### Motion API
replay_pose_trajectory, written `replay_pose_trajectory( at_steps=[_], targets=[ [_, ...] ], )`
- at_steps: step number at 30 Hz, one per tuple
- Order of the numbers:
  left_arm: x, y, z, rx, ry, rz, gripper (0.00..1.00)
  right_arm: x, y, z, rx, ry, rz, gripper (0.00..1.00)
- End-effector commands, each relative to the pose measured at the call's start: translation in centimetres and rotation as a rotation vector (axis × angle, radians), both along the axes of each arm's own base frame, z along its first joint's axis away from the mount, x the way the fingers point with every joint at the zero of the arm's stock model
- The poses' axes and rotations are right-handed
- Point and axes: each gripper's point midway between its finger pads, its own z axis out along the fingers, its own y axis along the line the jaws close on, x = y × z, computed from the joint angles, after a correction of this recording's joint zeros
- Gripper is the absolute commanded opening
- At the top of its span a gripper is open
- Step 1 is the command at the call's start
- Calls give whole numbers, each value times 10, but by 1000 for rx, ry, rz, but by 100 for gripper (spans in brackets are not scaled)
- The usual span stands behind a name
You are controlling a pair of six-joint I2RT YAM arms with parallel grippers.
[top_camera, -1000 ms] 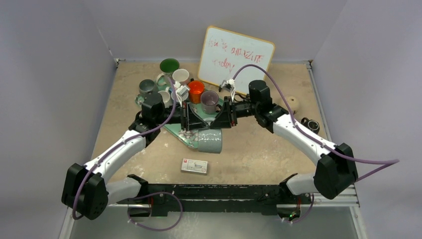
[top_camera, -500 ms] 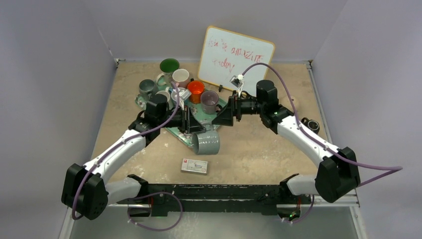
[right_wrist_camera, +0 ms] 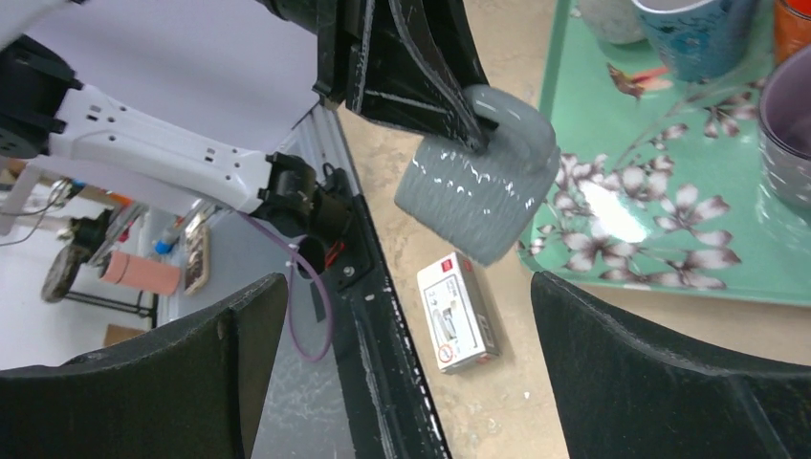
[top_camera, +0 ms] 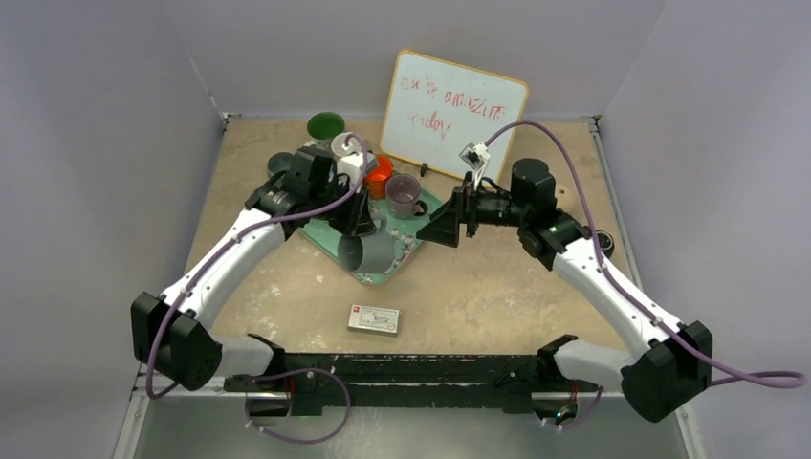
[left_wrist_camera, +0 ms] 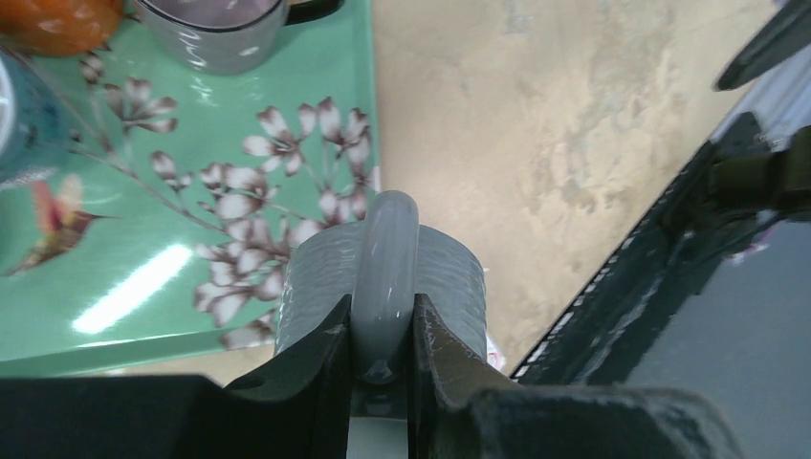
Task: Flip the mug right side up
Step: Place the cup on the tray.
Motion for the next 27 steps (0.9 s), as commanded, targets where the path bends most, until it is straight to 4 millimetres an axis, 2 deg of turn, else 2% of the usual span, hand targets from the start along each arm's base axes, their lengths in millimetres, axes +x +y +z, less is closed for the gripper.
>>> replay_pose_trajectory(
  at_steps=[1, 6, 10, 13, 15, 20, 24, 27],
  targets=[
    [21, 4, 14, 129, -170, -141, 0, -1, -14, 10, -45, -69, -71, 99],
    [33, 8, -2, 276, -261, -270, 0, -6, -32, 30, -44, -148, -169, 99],
    [29, 1, -17, 410, -352, -509, 0, -12, -42, 47, -43, -208, -212, 99],
    [36, 3, -24, 517, -391, -595, 0, -16, -47, 51, -43, -224, -227, 99],
    [40, 7, -37, 577, -355, -644, 0, -18, -49, 52, -41, -232, -234, 99],
    [50, 32, -67, 765, -250, -704, 0, -21, -55, 54, -55, -243, -260, 99],
    [65, 42, -80, 860, -274, -716, 0, -23, -61, 59, -67, -269, -282, 99],
    [73, 41, -88, 886, -293, -740, 0, -24, -64, 62, -71, -281, -291, 99]
  ],
)
